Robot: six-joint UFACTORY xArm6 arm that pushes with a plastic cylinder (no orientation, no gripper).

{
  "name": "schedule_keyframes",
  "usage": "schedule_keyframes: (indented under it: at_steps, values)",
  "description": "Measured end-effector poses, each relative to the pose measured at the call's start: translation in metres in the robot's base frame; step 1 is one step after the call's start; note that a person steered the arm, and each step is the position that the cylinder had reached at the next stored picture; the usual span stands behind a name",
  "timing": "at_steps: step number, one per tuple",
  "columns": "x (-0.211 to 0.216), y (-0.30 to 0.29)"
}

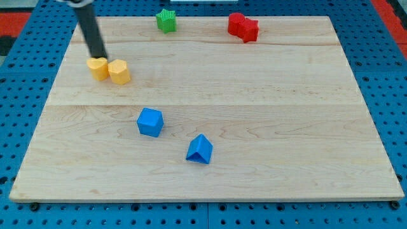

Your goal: Push the blue cube towards the blue triangle

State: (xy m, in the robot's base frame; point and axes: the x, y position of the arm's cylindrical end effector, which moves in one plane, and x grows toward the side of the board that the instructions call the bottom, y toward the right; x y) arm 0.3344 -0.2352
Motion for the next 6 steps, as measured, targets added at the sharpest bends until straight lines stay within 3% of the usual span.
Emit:
schedule_keyframes:
  at_steps: [1, 2, 3, 4, 6]
  values:
    - [0.076, -0.040]
    - [0.093, -0.023]
    - [0.137, 0.062]
    - [0.143, 0.132]
    - [0.182, 0.162]
